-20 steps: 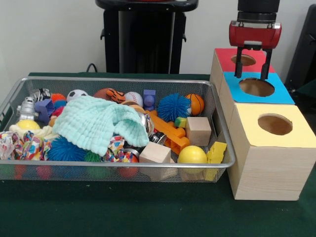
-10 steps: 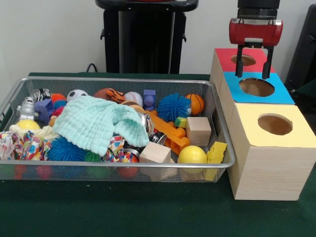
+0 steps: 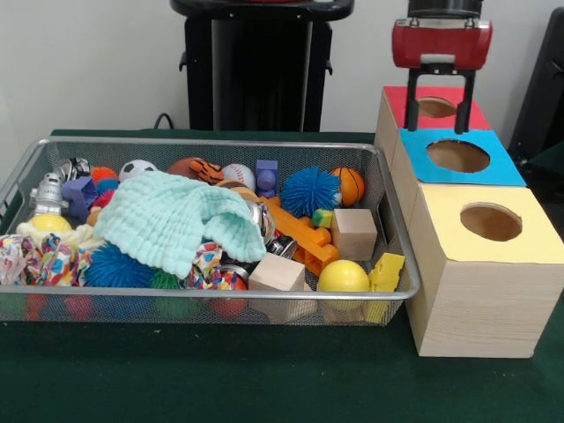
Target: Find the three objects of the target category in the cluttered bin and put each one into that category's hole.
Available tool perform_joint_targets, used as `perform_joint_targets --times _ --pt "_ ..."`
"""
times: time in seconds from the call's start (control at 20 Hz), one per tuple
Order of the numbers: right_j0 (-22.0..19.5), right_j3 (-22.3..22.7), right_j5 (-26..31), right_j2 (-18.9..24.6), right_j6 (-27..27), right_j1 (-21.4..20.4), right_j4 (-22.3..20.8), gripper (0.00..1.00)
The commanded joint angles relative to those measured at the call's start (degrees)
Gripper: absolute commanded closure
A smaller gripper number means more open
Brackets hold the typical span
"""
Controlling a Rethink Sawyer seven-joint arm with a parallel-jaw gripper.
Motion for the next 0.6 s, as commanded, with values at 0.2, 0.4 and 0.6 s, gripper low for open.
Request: perform_joint_targets --times 0.2,0.4,0.6 --pt "-13.4 -2.5 29.6 8.7 -4.3 -2.5 -3.6 0.0" --pt "-14.9 -4.5 32.7 10.2 -5.6 -2.6 -5.0 0.0" --pt "-15.9 -5.9 35.8 11.1 -5.2 -2.0 -6.0 0.0"
